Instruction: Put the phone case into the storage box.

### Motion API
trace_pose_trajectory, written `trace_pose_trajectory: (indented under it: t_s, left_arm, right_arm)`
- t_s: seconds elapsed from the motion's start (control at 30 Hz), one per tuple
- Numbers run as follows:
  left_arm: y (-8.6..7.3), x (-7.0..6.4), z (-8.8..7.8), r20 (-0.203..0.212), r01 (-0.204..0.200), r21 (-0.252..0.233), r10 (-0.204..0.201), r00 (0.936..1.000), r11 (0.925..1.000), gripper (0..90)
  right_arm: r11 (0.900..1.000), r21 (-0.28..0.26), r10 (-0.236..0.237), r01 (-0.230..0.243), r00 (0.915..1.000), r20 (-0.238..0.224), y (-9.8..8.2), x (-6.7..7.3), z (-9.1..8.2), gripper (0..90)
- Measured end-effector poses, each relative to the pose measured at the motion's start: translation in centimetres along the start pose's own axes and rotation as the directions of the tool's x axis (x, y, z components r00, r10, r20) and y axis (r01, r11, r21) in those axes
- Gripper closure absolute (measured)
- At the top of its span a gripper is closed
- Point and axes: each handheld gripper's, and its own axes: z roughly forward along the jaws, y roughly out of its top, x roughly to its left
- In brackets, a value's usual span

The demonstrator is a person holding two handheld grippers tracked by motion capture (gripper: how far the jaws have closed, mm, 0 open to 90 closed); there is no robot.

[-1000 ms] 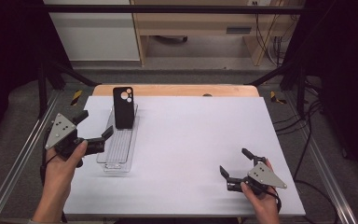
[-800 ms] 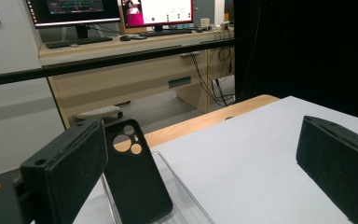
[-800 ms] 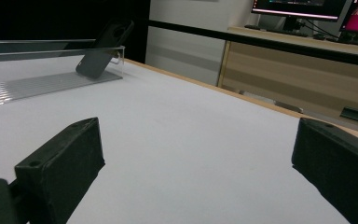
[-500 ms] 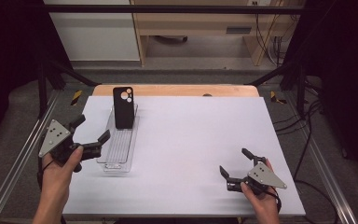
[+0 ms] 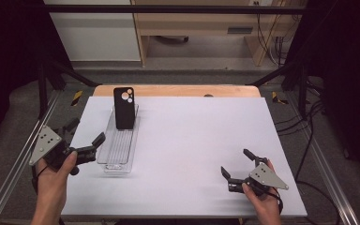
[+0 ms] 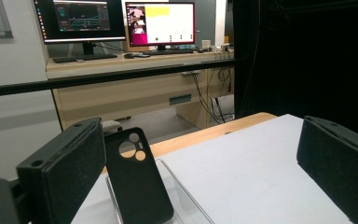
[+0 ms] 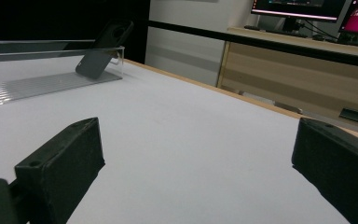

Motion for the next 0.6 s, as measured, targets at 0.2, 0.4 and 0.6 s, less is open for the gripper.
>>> trace_pose_trajectory:
  t_s: [0.2,0.4,0.6]
  left_arm:
    - [-0.7,0.1,-0.5,-0.004,0.012,0.008,-0.012,0.9999,0.9999,0.8]
    - [-1.4,0.1,-0.9,-0.02,0.019,-0.002,-0.019,0.9996,0.9998,0.8]
    - [-2.0,0.0,-1.1,-0.019,0.024,-0.004,-0.025,0.9995,0.9997,0.8]
  right_arm:
    - [1.0,0.003,-0.001,0.001,1.0,-0.002,0.0,0.1,0.0,2.7]
    - [1.0,0.002,0.0,0.0,1.0,-0.001,0.0,0.1,0.0,2.7]
    - [1.0,0.002,0.0,0.0,1.0,-0.001,0.0,0.1,0.0,2.7]
